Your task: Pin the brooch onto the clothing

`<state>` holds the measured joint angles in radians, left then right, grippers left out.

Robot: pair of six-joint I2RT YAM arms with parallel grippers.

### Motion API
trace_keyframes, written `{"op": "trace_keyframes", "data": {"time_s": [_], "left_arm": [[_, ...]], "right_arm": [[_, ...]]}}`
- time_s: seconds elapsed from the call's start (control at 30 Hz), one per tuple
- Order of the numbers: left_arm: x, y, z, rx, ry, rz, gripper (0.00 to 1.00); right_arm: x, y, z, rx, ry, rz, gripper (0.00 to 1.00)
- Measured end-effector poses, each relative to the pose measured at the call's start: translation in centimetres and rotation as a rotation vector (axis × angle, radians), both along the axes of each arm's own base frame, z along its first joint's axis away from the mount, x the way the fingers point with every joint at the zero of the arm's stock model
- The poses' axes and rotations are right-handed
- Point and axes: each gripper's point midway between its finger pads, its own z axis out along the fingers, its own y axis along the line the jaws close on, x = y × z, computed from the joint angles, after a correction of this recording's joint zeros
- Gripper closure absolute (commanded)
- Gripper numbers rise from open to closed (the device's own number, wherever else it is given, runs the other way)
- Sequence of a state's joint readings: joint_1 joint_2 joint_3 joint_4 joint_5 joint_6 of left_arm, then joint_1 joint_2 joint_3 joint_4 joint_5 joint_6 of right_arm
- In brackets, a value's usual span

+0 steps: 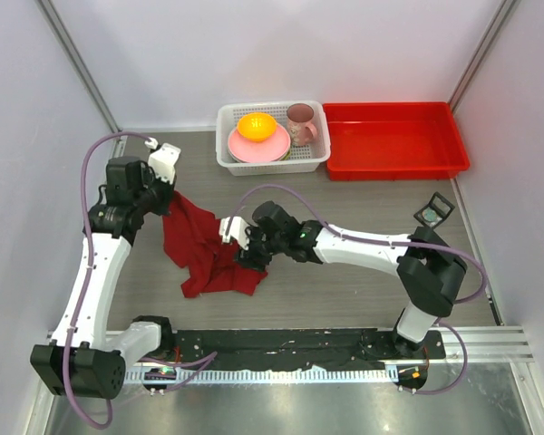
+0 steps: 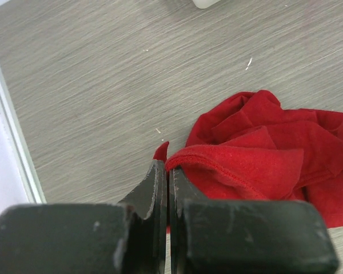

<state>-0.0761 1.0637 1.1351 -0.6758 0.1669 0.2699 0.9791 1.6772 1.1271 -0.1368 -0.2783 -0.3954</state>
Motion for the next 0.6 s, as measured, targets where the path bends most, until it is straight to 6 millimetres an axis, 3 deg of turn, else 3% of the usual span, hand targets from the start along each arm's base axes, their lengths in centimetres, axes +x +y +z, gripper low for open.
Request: {"op": "trace_keyframes", "data": {"time_s": [0.43, 0.6], "left_arm": [[0.1, -0.6, -1.1, -0.067, 0.018, -0.043, 1.00], [0.0, -0.4, -1.6, -0.080, 0.029, -0.042, 1.00]], "right_arm": [[0.4, 1.0, -4.0, -0.100, -0.108, 0.069, 0.39], [0.8, 1.0, -4.9, -0.124, -0.127, 0.059, 0.56]]}}
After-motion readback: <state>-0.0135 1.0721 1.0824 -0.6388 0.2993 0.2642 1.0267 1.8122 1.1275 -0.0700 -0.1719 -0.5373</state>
